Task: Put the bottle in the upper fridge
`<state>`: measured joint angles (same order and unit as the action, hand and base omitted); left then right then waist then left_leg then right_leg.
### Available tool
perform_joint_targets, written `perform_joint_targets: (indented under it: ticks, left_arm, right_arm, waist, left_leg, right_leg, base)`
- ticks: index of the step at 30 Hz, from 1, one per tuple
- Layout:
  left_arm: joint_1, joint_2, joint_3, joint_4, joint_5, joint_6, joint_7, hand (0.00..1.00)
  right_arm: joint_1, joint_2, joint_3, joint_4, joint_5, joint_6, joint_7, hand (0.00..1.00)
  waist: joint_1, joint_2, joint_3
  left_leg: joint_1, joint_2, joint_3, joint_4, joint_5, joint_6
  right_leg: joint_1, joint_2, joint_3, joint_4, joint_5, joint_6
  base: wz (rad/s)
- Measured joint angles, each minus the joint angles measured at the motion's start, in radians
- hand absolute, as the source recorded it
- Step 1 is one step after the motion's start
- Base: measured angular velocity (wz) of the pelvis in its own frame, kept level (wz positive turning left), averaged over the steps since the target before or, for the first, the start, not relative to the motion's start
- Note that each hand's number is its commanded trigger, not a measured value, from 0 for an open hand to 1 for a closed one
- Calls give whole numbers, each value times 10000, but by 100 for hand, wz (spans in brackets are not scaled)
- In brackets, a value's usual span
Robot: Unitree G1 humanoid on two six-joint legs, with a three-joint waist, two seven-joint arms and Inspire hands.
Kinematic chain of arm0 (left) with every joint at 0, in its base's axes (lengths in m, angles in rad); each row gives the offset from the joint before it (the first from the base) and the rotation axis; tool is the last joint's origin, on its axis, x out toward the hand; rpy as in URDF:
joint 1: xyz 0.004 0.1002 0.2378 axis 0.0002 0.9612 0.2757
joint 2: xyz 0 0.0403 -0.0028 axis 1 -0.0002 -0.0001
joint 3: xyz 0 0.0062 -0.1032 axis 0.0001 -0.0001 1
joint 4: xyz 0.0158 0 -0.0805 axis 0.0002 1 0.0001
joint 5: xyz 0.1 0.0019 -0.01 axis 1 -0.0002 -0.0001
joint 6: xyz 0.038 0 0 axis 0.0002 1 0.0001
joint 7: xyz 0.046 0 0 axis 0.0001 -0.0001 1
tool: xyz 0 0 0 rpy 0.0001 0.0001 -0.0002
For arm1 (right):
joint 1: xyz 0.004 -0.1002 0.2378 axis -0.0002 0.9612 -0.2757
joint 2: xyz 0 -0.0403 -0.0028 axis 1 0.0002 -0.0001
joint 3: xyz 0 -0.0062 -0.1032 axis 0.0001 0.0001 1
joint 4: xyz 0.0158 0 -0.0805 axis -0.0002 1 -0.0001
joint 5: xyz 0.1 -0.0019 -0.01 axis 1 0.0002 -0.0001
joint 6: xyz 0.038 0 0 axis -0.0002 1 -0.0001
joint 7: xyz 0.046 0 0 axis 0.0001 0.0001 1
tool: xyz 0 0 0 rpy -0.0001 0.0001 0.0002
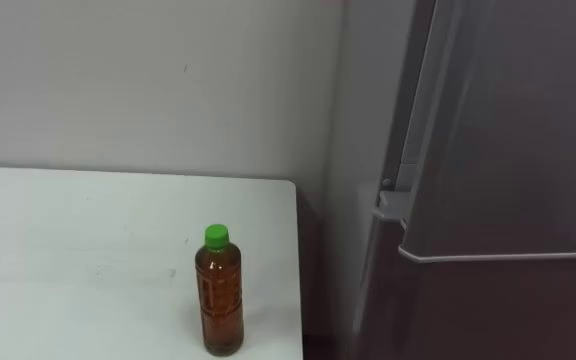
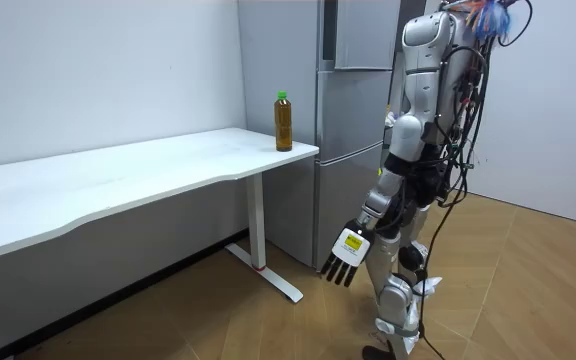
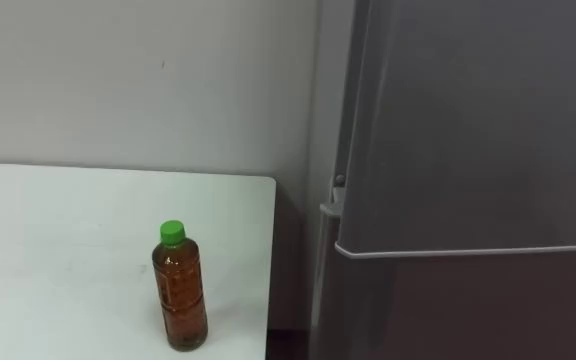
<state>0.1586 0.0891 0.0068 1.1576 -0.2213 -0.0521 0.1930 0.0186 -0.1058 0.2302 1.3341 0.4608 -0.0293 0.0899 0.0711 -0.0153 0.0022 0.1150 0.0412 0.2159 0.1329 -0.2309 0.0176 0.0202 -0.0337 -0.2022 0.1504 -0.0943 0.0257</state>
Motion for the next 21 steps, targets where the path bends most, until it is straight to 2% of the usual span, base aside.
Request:
perform_joint_targets:
  ticks: [8, 12, 18, 21]
  left_arm:
    - [127, 9, 70, -63, -16, -5, 1, 0]
    - [146, -3, 171, -59, -52, 13, 27, 0]
    - [363, -38, 676, 27, -160, 58, 259, 0]
    - [492, -27, 937, 23, -658, 102, 421, 0]
  right_arm:
    - [17, -1, -187, 67, 3, 0, 95, 0]
    - [28, 0, -241, 46, -2, 14, 105, 0]
    - [73, 2, -568, 38, -3, 91, 190, 0]
    - [76, -3, -582, 55, 19, 91, 216, 0]
  waist:
    - [-64, -2, 41]
    - [-74, 19, 27]
    - [-53, 50, 7]
    - [-26, 60, 1]
  left_leg:
    - [-6, 8, -1, -1, -1, 0]
    - [-4, 3, -1, -12, -2, 0]
    - [5, 0, -6, 13, -1, 0]
    - [4, 21, -4, -1, -2, 1]
  right_leg:
    - [-9, 2, 15, -2, 2, -2]
    - [-12, 8, 8, -10, 2, -3]
    - [-22, 15, 4, -9, 2, -3]
    - [-21, 5, -5, -6, 3, -4]
  base:
    - [0]
    - [0]
    - [0]
    - [0]
